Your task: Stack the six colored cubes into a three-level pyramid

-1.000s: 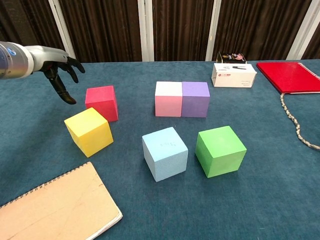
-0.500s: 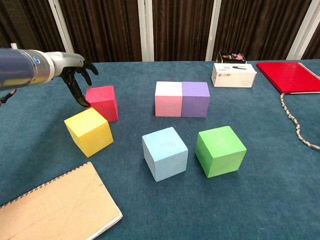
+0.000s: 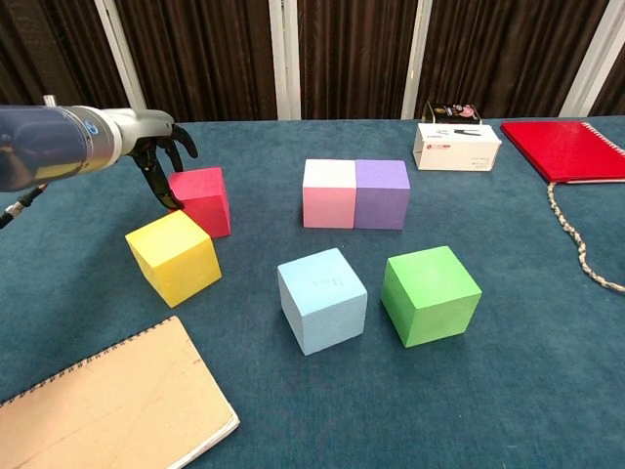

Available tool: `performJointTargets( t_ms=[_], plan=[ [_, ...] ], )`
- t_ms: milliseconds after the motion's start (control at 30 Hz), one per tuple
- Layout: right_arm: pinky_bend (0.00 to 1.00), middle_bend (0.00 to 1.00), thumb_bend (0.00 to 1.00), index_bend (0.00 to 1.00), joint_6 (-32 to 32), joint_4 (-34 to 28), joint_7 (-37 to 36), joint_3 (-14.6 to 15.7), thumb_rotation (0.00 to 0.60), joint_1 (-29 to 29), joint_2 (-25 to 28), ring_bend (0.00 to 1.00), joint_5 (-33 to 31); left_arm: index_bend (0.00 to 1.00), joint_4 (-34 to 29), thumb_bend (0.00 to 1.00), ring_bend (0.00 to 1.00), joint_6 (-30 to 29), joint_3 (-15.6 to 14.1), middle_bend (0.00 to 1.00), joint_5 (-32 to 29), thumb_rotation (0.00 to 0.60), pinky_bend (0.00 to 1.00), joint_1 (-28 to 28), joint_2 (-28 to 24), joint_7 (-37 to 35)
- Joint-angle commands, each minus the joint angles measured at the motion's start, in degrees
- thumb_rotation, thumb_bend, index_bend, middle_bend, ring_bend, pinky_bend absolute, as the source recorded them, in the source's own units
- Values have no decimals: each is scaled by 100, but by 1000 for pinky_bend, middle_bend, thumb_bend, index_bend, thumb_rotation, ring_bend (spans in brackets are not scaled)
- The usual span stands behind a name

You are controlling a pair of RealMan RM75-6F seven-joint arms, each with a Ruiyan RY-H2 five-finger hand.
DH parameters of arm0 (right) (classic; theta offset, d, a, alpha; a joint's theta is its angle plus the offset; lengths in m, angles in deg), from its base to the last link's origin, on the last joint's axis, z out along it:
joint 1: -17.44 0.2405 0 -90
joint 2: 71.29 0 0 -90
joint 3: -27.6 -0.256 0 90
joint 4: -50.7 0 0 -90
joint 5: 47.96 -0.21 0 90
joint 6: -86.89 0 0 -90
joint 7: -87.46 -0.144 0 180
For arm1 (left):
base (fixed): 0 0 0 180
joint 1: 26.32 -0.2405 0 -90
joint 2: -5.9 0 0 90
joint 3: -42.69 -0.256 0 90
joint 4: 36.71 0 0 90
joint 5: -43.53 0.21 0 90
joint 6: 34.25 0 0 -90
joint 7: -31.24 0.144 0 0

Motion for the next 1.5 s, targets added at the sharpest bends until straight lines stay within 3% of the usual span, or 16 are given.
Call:
performJointTargets(
  t_ms=[33,433,1033,1333,1500],
  plan=[
    [0,0,269,0,-23,1,-14,-14,600,1,2,0,-25,206,80,279,0,0,-14,267,36,600,44,15,64,29],
    [0,0,268,0,-99,-6,-67,-55,600,1,21,0,-90,291,236,350,0,-49,-30,284,80,600,45,27,218,177],
    [0,0,268,0,-117,-38,-68,-98,600,-13,36,0,-137,290,120,389,7,-37,132,318,380,600,50,-41,108,54],
    [0,0,268,0,-139,-1,20,-131,600,-5,-15,0,-229,286,-60,393,6,518,183,310,495,600,50,38,-316,32],
    [0,0,269,0,-254,61,219,-146,600,54,-94,0,-373,289,183,395,6,997,137,309,601,600,50,229,-418,59]
  ],
)
